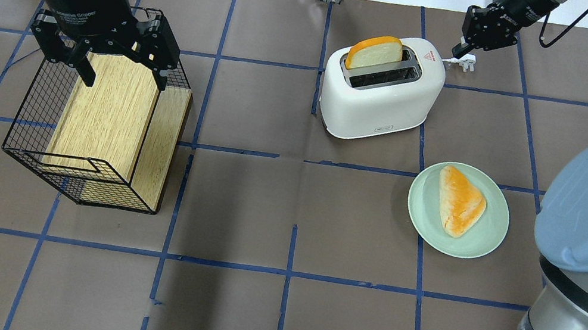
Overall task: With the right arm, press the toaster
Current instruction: 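Lower the right gripper onto the toaster's brass lever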
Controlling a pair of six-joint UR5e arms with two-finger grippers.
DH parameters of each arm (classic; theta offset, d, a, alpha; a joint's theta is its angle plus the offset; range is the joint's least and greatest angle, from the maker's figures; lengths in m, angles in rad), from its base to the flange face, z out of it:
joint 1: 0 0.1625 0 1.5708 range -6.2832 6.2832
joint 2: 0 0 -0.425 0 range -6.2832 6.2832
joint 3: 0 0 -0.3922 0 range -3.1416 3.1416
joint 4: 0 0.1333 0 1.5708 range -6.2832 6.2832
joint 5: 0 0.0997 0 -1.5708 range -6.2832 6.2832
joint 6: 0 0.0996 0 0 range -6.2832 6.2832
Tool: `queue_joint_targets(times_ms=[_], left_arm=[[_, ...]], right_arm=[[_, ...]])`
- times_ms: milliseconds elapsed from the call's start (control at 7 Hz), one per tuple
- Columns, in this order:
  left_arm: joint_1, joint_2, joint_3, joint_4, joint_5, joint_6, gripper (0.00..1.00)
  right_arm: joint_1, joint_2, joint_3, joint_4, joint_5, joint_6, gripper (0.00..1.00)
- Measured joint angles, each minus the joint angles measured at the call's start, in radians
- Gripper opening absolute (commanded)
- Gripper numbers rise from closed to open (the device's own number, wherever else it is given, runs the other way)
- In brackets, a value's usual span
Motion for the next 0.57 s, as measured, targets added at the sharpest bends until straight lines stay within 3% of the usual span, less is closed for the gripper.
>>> queue_joint_targets(times_ms=[571], left_arm=[[0.000,0.000,0.000,0.000,0.000,0.000,1.00]], right_arm=[[0.001,0.032,-0.001,0.007,-0.001,-0.002,0.00]])
